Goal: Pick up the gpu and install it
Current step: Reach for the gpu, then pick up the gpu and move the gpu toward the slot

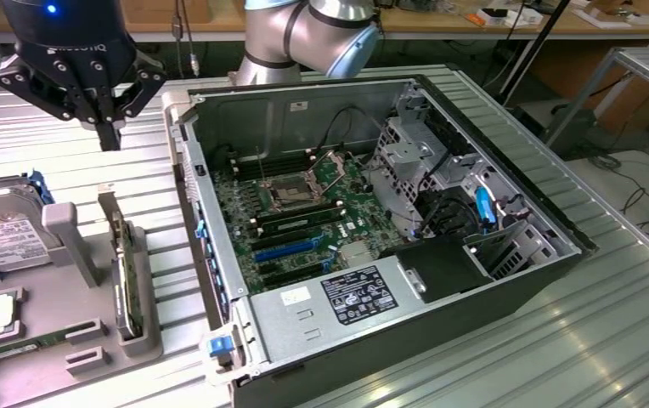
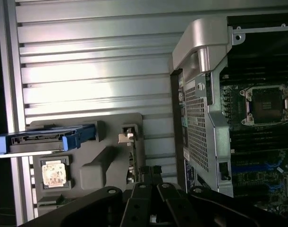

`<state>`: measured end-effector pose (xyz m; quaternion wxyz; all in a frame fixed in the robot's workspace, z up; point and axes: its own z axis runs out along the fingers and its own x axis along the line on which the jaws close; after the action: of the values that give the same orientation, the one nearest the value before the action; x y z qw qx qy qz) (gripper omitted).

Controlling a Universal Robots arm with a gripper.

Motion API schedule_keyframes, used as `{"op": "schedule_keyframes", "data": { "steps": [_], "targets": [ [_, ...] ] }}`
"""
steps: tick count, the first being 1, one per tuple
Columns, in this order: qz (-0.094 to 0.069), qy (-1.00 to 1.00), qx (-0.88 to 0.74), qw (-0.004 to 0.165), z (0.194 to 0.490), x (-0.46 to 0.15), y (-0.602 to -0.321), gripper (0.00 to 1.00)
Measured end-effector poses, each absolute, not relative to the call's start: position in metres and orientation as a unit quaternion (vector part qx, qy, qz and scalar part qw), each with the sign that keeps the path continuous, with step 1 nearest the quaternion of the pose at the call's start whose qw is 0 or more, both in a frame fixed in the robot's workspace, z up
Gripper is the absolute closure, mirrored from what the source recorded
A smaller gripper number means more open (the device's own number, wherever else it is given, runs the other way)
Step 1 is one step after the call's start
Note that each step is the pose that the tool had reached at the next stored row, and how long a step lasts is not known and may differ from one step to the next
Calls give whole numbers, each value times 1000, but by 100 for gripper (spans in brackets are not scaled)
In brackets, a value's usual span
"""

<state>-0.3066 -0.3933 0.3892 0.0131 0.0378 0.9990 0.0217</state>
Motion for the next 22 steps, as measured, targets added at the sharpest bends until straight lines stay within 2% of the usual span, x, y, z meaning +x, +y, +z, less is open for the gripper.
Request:
{"op": "schedule_keyframes", "data": {
  "steps": [3, 5, 6, 11, 22],
  "targets": [
    [22, 999, 38, 13, 389, -307, -393, 89],
    [22, 999, 38, 13, 389, -307, -393, 76],
    [22, 999, 38, 13, 389, -307, -393, 76],
    [22, 999, 38, 13, 389, -307, -393, 46],
    [22, 999, 38, 13, 389, -307, -394, 46]
  ]
}}
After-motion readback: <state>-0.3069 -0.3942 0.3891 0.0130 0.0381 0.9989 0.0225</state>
